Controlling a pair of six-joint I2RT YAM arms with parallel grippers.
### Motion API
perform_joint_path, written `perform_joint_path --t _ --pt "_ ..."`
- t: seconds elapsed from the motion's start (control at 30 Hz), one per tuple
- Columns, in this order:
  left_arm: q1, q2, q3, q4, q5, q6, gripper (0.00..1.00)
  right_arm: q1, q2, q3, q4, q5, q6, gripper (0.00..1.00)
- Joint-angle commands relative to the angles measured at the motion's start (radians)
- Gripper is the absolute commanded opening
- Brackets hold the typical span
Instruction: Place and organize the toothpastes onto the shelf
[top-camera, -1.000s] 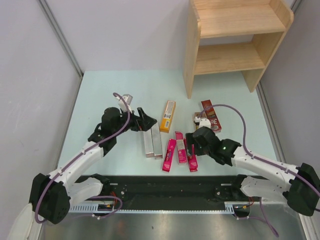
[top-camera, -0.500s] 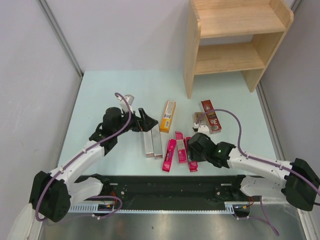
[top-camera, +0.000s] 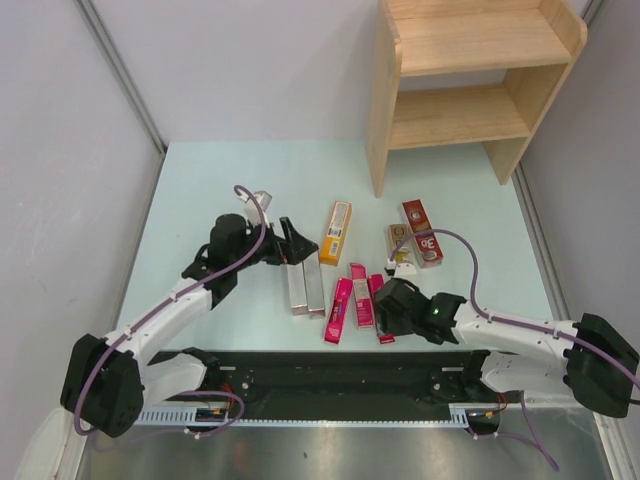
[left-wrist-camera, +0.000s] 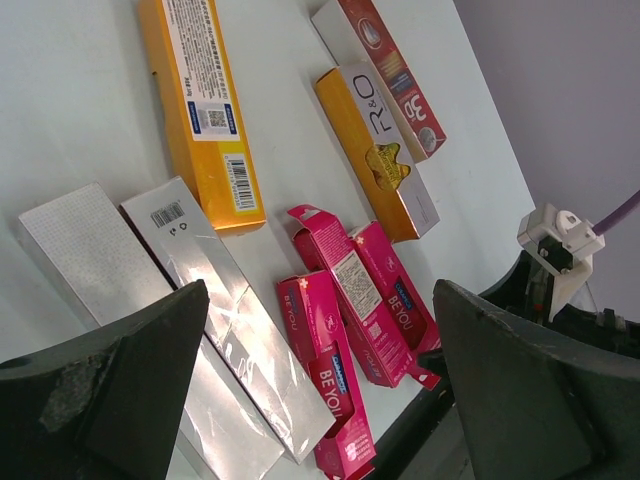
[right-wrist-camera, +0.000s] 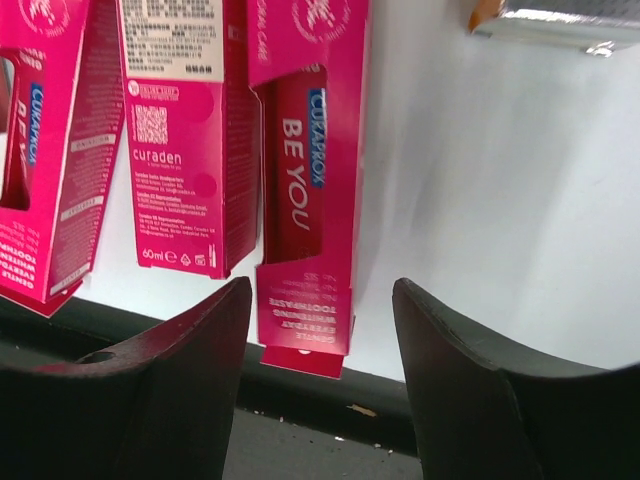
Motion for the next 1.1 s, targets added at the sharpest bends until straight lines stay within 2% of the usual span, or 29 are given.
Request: perform_joint_path --t 0.0,0.17,0.4,0.53,0.8,0.97,1.07 --pt "-0.008 0.015 -0.002 0.039 0.024 -0.022 0.99 0.021 0.015 -0.007 0.016 0.001 0.031 0.63" --pt "-0.011 0.023 -0.011 0.041 0.028 -0.025 1.00 0.035 0.048 -0.012 0.028 0.011 0.043 0.63" --pt "-0.019 0.026 -0.010 0.042 0.034 -0.039 1.00 0.061 0.137 -0.012 0.054 0.041 0.083 0.46" --pt "-0.027 0.029 -0.004 0.039 0.053 -0.048 1.00 0.080 0.118 -0.012 0.037 0.073 0.107 0.38" --pt "-0.068 0.064 0.015 0.105 0.108 -0.079 1.00 0.081 -0.118 -0.010 -0.021 0.141 0.069 0.28" --pt "-0.135 0.155 0.074 0.160 0.142 -0.106 1.00 0.083 -0.322 -0.007 -0.026 0.144 0.008 0.27" --pt "-0.191 0.219 0.108 0.214 0.162 -0.140 1.00 0.083 -0.378 -0.003 -0.030 0.146 -0.014 0.27"
